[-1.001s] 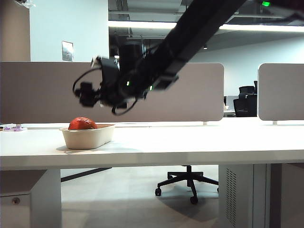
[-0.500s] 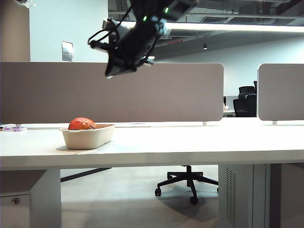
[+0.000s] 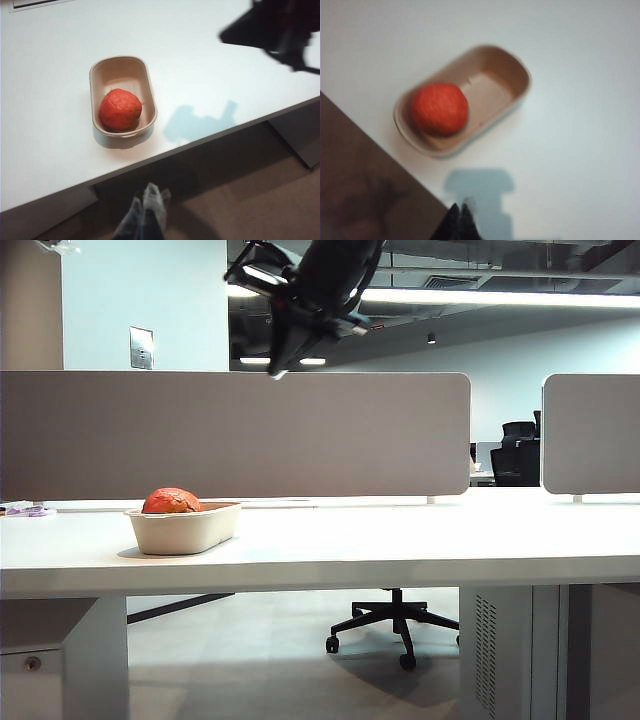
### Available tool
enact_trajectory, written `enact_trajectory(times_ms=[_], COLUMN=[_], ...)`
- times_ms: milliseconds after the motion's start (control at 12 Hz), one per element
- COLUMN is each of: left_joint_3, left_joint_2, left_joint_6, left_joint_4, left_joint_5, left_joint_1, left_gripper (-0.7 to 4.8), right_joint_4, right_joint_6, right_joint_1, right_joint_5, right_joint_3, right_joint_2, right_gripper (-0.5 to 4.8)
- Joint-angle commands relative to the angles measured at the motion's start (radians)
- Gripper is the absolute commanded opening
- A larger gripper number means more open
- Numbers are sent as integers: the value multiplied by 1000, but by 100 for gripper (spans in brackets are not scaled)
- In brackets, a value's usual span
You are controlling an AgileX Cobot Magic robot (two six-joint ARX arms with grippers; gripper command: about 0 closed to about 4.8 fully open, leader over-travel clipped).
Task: Pick up the orange and place it into the paper lunchbox.
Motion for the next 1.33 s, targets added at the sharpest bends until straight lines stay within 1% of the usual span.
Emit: enact_trajectory(times_ms=[83,334,500,584,751,834,1168,1335], left_joint_3=[5,5,5,5,5,5,5,5], left_joint_2=[-3,-2,-3,-3,-2,-2,-2,-2], left_joint_6=[5,5,5,5,5,5,5,5], left_joint_4=[11,20,20,18,18,18,18,18], left_joint_5=[10,47,50,64,66,71,158,186], left_joint_1=[0,0,0,0,0,0,0,0], left_gripper=[-6,-6,-6,-6,-6,-6,-6,-6], right_joint_4=[-81,-122,-185,-280,-331,-331,-317,-307], right_joint_6=[-2,1,-4,-6,2,1,6,37], right_joint_1=[1,1,1,1,1,1,0,1], right_joint_5=[18,30,43,53,72,77,148,192], right_joint_3=[6,6,6,5,-27,-40,-195,-280], right_joint_2=[-70,-121,-167,-231,-294,-310,-470,-561], right_gripper=[-5,-5,-5,-5,-5,-5,-5,-5])
